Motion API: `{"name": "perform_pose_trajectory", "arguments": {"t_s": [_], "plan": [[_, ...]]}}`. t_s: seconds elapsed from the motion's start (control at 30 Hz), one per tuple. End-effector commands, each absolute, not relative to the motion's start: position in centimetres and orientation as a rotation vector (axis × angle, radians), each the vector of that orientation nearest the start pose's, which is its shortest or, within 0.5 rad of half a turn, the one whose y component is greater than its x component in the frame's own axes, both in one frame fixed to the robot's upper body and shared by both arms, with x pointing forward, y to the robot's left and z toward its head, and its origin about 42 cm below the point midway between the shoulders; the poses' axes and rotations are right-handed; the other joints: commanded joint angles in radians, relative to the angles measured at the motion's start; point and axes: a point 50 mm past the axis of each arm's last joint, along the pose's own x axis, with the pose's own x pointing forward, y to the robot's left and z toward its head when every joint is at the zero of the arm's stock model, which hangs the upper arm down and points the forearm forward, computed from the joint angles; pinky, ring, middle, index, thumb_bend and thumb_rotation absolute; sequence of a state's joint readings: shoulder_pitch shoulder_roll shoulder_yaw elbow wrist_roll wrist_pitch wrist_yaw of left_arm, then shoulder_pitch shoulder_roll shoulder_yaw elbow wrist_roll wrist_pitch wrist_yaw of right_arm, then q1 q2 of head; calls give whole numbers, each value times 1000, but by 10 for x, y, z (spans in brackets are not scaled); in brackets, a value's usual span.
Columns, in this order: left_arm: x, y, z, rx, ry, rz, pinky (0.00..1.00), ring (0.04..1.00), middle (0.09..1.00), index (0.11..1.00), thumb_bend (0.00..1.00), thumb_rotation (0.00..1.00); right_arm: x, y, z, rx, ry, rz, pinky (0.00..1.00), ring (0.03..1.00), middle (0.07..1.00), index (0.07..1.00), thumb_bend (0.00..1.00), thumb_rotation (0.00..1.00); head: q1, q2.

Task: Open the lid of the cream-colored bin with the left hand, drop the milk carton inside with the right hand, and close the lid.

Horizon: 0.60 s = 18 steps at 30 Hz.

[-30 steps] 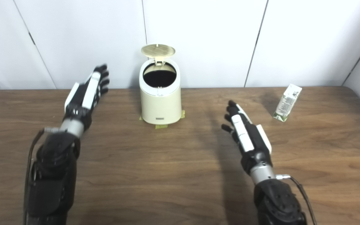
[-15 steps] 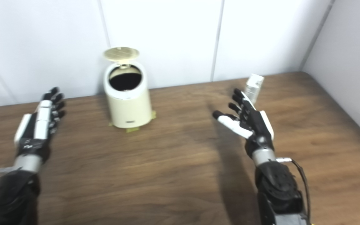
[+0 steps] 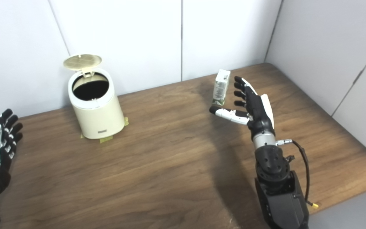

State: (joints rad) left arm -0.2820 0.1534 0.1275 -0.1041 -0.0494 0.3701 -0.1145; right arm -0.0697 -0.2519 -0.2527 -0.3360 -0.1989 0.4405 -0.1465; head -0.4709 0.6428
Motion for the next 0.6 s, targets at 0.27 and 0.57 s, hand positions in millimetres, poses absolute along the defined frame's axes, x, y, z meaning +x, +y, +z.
{"name": "perform_pose_trajectory", "arguments": {"t_s": [0.27, 0.57], "plan": [[372, 270, 226, 109, -120, -53, 1000, 968, 976, 983, 401, 988, 317, -380, 266, -705, -163, -570, 708, 830, 883, 873, 861, 195, -4, -1], [370, 271, 225, 113, -102, -67, 1000, 993, 982, 996, 406, 951, 367, -396, 310, -866, -123, -482, 426, 817, 909, 904, 926, 170, -3, -4]]}}
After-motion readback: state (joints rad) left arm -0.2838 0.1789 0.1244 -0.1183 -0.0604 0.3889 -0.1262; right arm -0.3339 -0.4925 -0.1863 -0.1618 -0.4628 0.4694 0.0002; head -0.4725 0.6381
